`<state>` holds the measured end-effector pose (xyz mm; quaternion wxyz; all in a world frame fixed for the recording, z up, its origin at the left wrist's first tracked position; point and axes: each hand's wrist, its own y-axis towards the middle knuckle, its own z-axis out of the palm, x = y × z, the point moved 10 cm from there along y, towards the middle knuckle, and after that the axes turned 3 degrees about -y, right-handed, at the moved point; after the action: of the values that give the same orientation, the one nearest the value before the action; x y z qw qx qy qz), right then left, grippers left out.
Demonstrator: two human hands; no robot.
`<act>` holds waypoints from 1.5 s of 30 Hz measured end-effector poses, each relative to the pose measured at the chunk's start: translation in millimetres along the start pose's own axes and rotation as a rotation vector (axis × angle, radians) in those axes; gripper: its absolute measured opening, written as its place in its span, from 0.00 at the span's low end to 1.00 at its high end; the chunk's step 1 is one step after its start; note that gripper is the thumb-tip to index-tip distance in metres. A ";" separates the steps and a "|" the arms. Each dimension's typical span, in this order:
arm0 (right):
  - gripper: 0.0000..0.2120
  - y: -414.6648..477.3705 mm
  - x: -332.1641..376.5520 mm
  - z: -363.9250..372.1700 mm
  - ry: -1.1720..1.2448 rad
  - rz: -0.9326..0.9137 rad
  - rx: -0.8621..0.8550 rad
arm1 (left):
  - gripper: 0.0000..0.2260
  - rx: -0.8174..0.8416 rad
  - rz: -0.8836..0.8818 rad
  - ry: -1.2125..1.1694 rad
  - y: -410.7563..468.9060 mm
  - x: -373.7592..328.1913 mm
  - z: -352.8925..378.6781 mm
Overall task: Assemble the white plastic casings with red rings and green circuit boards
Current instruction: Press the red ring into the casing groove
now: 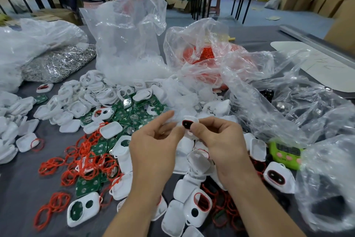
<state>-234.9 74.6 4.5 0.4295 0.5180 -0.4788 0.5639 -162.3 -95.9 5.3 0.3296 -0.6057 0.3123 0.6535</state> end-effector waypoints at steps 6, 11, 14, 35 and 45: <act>0.05 -17.4 18.2 -2.7 -0.326 -0.290 -0.249 | 0.12 0.154 -0.092 -0.173 -10.2 9.3 27.1; 0.10 -23.7 18.5 20.7 -0.383 -0.344 -0.057 | 0.10 0.058 -0.170 -0.329 -3.0 13.0 14.5; 0.17 -25.7 19.7 27.7 -0.264 -0.345 0.005 | 0.09 0.093 -0.265 -0.448 1.7 15.1 11.1; 0.16 -6.1 1.6 49.9 0.034 -0.051 0.262 | 0.20 0.254 -0.234 -0.351 6.5 10.9 21.4; 0.11 5.8 25.2 10.6 0.187 -0.015 0.195 | 0.16 0.062 -0.257 -0.128 10.8 17.5 -1.1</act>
<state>-241.1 62.9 29.1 0.4241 0.5058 -0.3758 0.6504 -171.3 -102.3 -12.2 0.4485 -0.5872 0.2307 0.6331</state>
